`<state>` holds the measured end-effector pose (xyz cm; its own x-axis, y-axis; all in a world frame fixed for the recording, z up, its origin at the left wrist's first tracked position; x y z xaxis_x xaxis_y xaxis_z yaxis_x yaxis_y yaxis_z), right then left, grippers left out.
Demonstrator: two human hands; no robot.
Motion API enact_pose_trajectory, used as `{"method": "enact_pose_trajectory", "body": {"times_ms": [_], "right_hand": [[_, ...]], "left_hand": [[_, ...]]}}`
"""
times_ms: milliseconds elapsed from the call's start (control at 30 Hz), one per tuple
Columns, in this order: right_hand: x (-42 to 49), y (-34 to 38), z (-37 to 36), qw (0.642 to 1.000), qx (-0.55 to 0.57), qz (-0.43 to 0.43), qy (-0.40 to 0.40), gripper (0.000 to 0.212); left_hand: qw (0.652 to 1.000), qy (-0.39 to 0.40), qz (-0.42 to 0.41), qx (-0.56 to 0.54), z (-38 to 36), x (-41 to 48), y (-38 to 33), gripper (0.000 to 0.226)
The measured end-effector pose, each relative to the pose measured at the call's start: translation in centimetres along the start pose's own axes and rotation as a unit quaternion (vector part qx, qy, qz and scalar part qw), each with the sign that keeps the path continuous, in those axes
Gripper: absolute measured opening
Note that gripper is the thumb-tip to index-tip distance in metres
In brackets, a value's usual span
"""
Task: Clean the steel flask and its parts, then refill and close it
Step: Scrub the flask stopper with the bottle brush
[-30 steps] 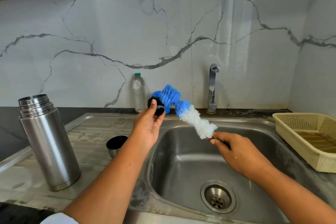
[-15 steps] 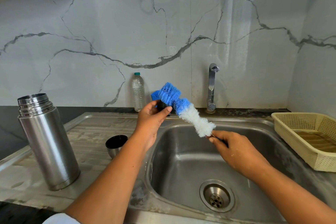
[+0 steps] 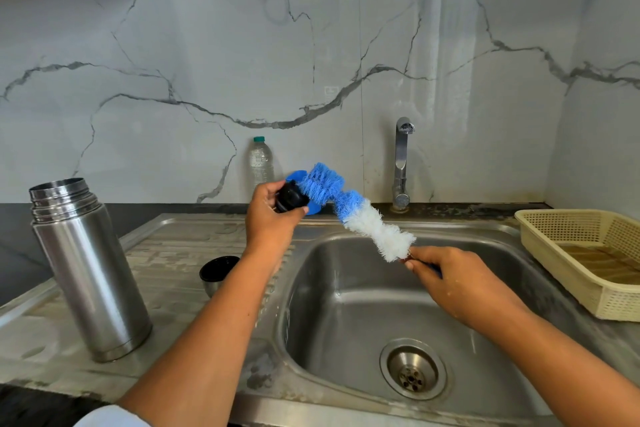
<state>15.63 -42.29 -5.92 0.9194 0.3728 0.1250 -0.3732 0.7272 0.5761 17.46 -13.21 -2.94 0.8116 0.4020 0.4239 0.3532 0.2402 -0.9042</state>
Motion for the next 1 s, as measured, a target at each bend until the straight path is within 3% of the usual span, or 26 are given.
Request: {"method": "enact_pose_trajectory", "body": {"times_ms": [133, 267, 433, 567, 700, 867, 1000], "right_hand": [[0.0, 0.8, -0.3, 1.000, -0.004, 0.015, -0.008, 0.023], [-0.3, 0.7, 0.1, 1.000, -0.013, 0.009, -0.008, 0.024], [-0.2, 1.1, -0.2, 1.000, -0.021, 0.018, -0.005, 0.025], [-0.4, 0.9, -0.1, 0.999, -0.028, 0.013, -0.008, 0.025], [-0.3, 1.9, -1.0, 0.999, -0.026, 0.024, -0.006, 0.026], [-0.4, 1.3, -0.5, 0.999, -0.036, 0.016, -0.017, 0.024], [-0.2, 1.4, -0.8, 0.999, -0.029, 0.018, -0.012, 0.024]], "left_hand": [[0.996, 0.071, 0.003, 0.060, -1.8, -0.6, 0.5, 0.058], [0.999, -0.014, -0.011, 0.044, 0.0, 0.0, -0.5, 0.057], [0.989, 0.045, -0.021, 0.138, -1.8, -1.0, -0.6, 0.058], [0.993, -0.023, -0.009, 0.119, -0.2, -0.3, -1.0, 0.056], [0.985, 0.014, -0.020, 0.169, -1.5, -0.9, -0.7, 0.059], [0.994, -0.018, -0.007, 0.107, -0.5, -0.5, -0.8, 0.052], [0.997, 0.022, 0.002, 0.075, -1.7, -1.1, -0.3, 0.048]]}}
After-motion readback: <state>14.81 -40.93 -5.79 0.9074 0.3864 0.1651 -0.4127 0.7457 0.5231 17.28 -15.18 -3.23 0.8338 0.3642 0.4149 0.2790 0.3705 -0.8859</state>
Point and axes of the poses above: each hand's wrist, its own x-axis towards the middle knuckle, its own z-axis out of the back of the hand, y = z × x, the point moved 6 cm from there along x, towards the middle knuckle, and after that the axes turned 8 degrees about y, right-handed, at the moved point
